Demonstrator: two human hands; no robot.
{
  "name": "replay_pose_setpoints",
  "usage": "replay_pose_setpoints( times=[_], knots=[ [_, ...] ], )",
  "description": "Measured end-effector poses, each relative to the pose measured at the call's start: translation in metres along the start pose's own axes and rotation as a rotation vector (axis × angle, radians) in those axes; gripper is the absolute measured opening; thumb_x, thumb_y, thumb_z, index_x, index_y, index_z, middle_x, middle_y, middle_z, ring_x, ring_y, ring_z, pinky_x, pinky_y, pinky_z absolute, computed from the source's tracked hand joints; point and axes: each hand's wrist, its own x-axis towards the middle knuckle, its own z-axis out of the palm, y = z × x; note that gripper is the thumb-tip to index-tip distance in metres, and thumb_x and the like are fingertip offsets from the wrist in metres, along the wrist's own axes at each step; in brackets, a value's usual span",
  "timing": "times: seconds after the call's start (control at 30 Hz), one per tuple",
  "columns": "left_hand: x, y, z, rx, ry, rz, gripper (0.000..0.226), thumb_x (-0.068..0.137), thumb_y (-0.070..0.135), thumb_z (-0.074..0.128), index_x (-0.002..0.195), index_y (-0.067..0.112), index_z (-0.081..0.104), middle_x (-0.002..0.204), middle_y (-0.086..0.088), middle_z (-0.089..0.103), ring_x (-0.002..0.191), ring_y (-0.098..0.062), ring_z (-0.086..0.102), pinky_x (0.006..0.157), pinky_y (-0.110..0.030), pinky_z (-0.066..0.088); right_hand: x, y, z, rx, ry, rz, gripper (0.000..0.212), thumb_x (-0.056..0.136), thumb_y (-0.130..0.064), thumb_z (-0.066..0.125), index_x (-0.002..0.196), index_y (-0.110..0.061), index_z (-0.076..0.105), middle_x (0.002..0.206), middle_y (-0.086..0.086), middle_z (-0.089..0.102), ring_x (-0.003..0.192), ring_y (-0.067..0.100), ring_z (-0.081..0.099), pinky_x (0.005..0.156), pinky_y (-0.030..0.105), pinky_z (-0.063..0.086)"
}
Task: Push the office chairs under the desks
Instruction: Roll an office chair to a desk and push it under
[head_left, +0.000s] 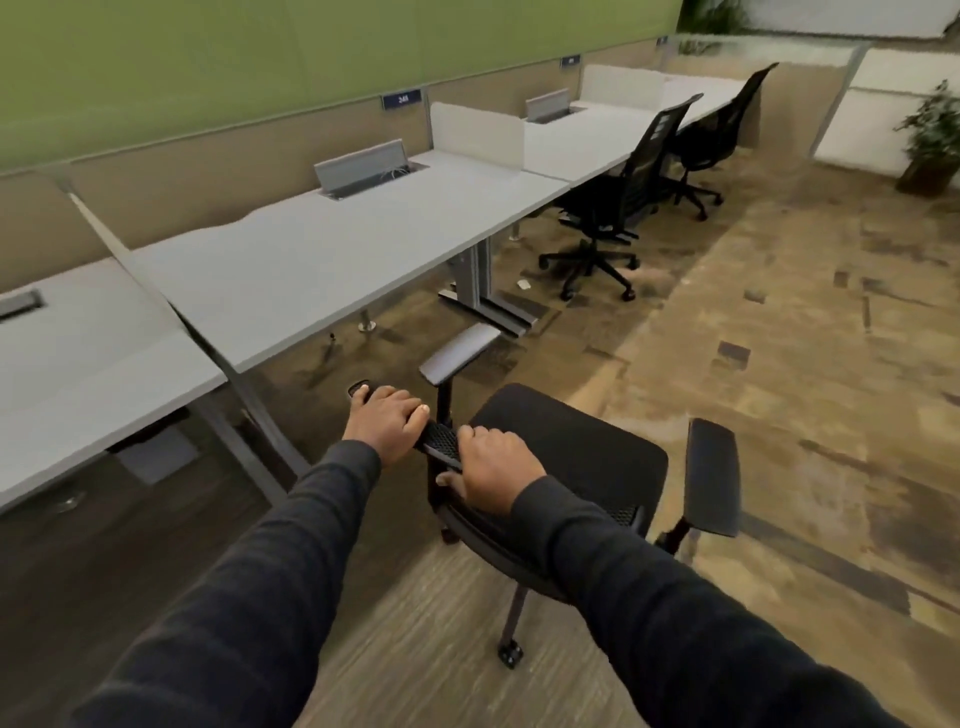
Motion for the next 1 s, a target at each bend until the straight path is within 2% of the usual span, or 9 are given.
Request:
replay_pose_setpoints(
  times=[0.2, 0.33, 0.5, 0.57, 0.67, 0.77, 0.87, 1.0],
  knots=[
    [-0.01, -0.042, -0.018, -0.001, -0.018, -0.038, 0.043, 0.105, 0.047, 0.03, 0.12, 0.03, 0.066, 0.129, 0.005, 0.063, 0.129, -0.022, 0.047, 0.112, -0.047, 0.021, 0.037, 0.006, 0.0, -0.05, -0.024, -0.136, 0.065, 0.091, -0.073, 0.042, 0.117, -0.015, 0.05, 0.113, 0.01, 0.064, 0.1, 0.033, 0.063, 0.083, 0.045, 0.05],
    [-0.011, -0.076, -0.023, 0.05, 0.011, -0.059, 0.05, 0.103, 0.055, 0.027, 0.124, 0.031, 0.065, 0.128, 0.003, 0.064, 0.124, -0.023, 0.053, 0.105, -0.044, 0.031, 0.068, 0.013, -0.003, -0.089, 0.025, -0.197, 0.079, 0.083, -0.086, 0.031, 0.118, -0.02, 0.055, 0.109, 0.007, 0.067, 0.097, 0.03, 0.064, 0.078, 0.042, 0.049],
    [0.002, -0.11, -0.033, 0.137, 0.018, -0.078, 0.062, 0.098, 0.065, 0.019, 0.099, 0.026, 0.067, 0.098, 0.0, 0.067, 0.099, -0.026, 0.062, 0.084, -0.041, 0.042, 0.119, 0.02, -0.005, -0.128, 0.137, -0.175, 0.085, 0.076, -0.095, 0.016, 0.091, -0.023, 0.058, 0.085, -0.003, 0.065, 0.08, 0.021, 0.064, 0.066, 0.036, 0.049],
    [0.009, -0.12, -0.034, 0.129, 0.037, -0.102, 0.064, 0.096, 0.069, 0.015, 0.09, 0.026, 0.063, 0.09, 0.001, 0.064, 0.094, -0.026, 0.06, 0.077, -0.041, 0.04, 0.143, 0.023, -0.004, -0.132, 0.157, -0.152, 0.085, 0.076, -0.095, 0.013, 0.086, -0.024, 0.059, 0.081, -0.006, 0.063, 0.077, 0.018, 0.063, 0.067, 0.037, 0.05],
    [0.026, -0.13, -0.034, 0.12, 0.073, -0.146, 0.074, 0.089, 0.077, 0.007, 0.085, 0.027, 0.061, 0.09, 0.001, 0.063, 0.093, -0.025, 0.059, 0.07, -0.039, 0.032, 0.177, 0.03, 0.0, -0.128, 0.202, -0.098, 0.083, 0.078, -0.094, 0.014, 0.078, -0.024, 0.059, 0.076, -0.005, 0.061, 0.073, 0.019, 0.061, 0.064, 0.035, 0.047],
    [0.046, -0.139, -0.034, 0.069, 0.081, -0.194, 0.076, 0.083, 0.084, 0.004, 0.082, 0.029, 0.056, 0.097, 0.0, 0.065, 0.099, -0.027, 0.058, 0.076, -0.043, 0.036, 0.207, 0.037, 0.007, -0.102, 0.24, -0.048, 0.08, 0.082, -0.09, 0.014, 0.072, -0.023, 0.058, 0.072, -0.005, 0.057, 0.072, 0.02, 0.06, 0.062, 0.034, 0.039],
    [0.066, -0.149, -0.034, 0.049, 0.059, -0.25, 0.076, 0.079, 0.088, 0.002, 0.082, 0.03, 0.051, 0.103, -0.002, 0.065, 0.103, -0.029, 0.057, 0.088, -0.052, 0.04, 0.237, 0.039, 0.012, -0.069, 0.258, -0.036, 0.078, 0.086, -0.084, 0.015, 0.076, -0.023, 0.061, 0.077, -0.002, 0.06, 0.077, 0.024, 0.06, 0.069, 0.037, 0.043],
    [0.096, -0.168, -0.038, 0.03, 0.033, -0.281, 0.079, 0.082, 0.086, 0.007, 0.088, 0.026, 0.057, 0.108, -0.004, 0.065, 0.108, -0.03, 0.056, 0.095, -0.055, 0.037, 0.284, 0.04, 0.014, -0.042, 0.246, -0.07, 0.068, 0.091, -0.076, 0.024, 0.082, -0.023, 0.065, 0.082, 0.0, 0.062, 0.083, 0.026, 0.062, 0.072, 0.038, 0.045]
  ],
)
